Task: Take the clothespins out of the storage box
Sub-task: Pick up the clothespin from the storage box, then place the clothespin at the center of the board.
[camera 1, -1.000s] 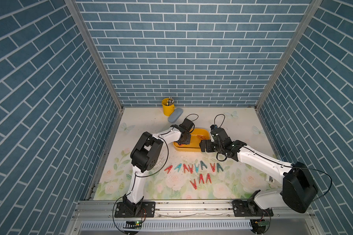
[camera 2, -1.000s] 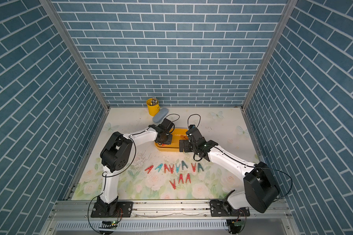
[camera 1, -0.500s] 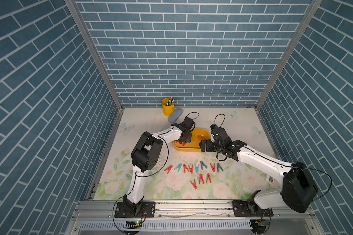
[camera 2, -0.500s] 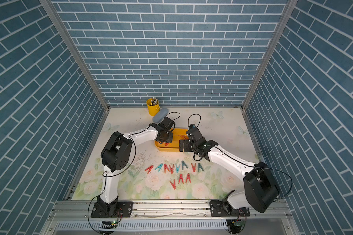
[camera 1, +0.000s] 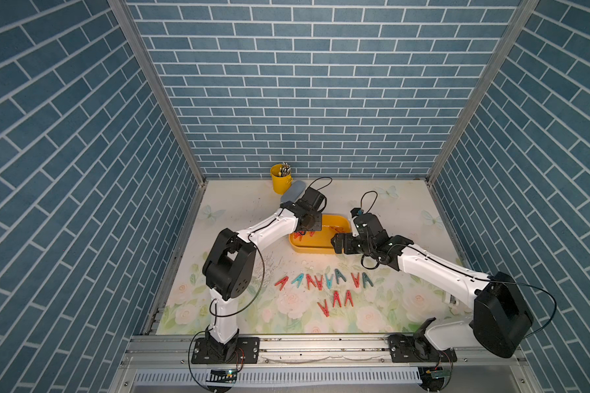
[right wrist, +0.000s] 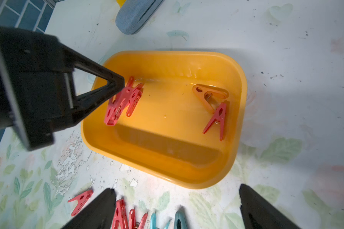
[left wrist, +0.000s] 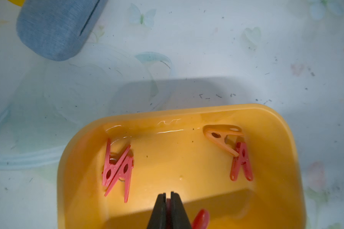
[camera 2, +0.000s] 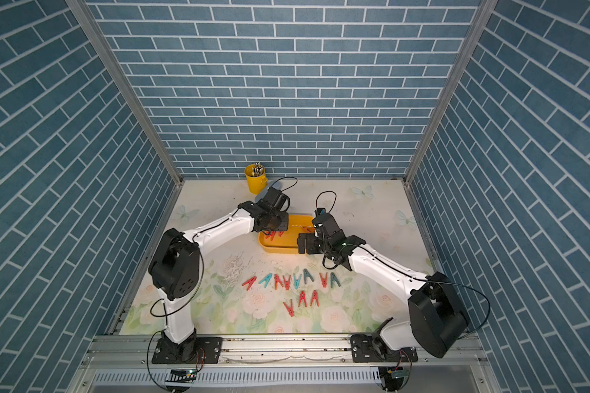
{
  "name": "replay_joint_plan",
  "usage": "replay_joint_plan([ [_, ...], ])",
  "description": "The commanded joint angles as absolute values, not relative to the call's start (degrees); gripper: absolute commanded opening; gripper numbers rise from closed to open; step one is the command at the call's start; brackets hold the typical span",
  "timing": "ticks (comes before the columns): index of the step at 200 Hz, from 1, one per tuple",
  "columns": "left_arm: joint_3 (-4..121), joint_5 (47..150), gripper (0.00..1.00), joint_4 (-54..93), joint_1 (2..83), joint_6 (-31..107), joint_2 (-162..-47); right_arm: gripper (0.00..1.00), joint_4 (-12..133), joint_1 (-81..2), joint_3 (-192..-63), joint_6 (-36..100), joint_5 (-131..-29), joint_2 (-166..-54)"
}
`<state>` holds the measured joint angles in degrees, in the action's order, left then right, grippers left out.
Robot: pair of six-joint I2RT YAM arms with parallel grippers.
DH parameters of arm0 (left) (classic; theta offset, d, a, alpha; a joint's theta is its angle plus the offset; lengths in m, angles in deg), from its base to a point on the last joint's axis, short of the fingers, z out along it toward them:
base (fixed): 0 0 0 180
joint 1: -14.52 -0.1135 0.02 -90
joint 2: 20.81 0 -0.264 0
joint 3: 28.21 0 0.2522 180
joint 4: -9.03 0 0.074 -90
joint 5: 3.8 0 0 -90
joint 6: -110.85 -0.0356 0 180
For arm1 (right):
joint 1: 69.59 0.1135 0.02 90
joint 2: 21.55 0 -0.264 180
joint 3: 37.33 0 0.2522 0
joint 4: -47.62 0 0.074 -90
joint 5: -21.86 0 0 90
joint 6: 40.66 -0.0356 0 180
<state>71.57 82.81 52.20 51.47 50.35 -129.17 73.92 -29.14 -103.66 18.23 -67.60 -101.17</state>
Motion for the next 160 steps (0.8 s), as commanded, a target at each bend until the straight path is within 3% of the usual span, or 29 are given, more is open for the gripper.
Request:
replay_joint_plan([
  [1, 66.5, 82.4, 0.1, 53.1, 52.9, 55.1, -124.2, 0.99, 71.9, -29.3, -102.5, 19.6, -70.1, -99.4],
  [93, 41.6, 74.7, 0.1, 51.2, 66.3, 75.9, -102.5, 0.99, 69.1, -29.0, -97.0, 19.5, -76.8, -94.8],
  [160, 28.7, 70.3, 0.1, 48.3, 79.3, 92.1, -96.7, 0.99, 69.4, -26.2, -92.9, 18.0, -76.6, -90.3],
])
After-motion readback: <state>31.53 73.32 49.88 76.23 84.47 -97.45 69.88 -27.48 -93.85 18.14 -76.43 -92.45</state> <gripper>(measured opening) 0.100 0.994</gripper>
